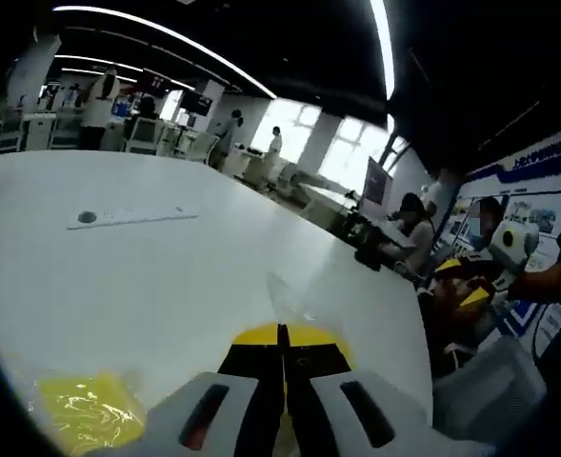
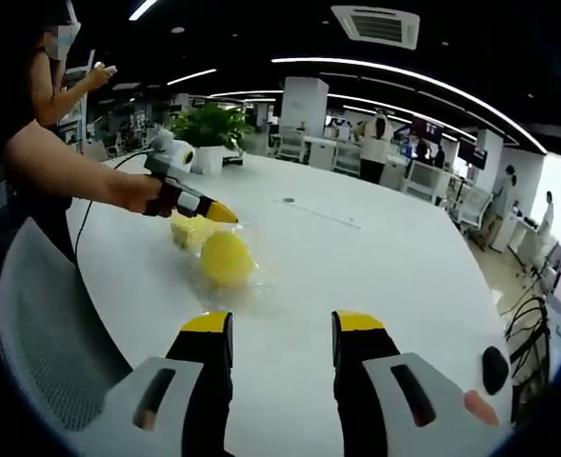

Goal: Compare the silicone blocks by pressing each to a similar depth, holding the contact briefly, and releasing to observe deformation and rebound differences across the visible hardness samples.

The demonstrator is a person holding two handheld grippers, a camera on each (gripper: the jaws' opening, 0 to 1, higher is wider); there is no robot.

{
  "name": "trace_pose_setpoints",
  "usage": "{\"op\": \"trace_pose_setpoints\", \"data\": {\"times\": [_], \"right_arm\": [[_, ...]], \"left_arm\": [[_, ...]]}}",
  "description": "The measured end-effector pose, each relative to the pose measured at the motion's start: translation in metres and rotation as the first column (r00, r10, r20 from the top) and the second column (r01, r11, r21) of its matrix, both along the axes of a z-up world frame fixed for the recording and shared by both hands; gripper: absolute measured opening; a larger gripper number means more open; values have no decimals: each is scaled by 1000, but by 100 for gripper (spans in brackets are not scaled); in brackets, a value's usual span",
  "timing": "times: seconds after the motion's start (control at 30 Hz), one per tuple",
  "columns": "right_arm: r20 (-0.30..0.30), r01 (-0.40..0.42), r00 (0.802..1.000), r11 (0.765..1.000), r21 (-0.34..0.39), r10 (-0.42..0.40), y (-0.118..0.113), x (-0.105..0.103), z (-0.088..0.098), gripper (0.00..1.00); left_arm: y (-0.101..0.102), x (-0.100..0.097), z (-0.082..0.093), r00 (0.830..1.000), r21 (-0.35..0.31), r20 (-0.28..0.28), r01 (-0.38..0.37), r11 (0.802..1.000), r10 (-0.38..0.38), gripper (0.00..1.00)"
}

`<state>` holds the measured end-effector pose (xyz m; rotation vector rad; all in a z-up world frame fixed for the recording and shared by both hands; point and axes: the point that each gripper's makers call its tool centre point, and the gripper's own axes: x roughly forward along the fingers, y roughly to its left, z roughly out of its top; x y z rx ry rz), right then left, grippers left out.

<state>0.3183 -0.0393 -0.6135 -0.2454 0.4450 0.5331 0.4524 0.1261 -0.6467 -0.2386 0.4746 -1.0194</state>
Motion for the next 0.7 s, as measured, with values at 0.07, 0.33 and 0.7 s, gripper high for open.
{"op": "trace_pose_setpoints", "data": {"times": [0.07, 0.33, 0.7], "right_arm": [[9, -5, 1000, 1000, 1, 5, 3, -1, 3, 37], [15, -19, 1000, 1000, 6, 19, 12, -7, 3, 37], [0, -48, 999, 999, 20, 48, 21, -17, -1, 38]], "left_arm": [[1, -8, 8, 1000, -14, 27, 11, 1000, -10, 0], [17, -26, 33, 993, -23, 117, 15, 1000, -12, 0], [19, -54, 52, 956, 138, 258, 105, 985, -138, 0]]}}
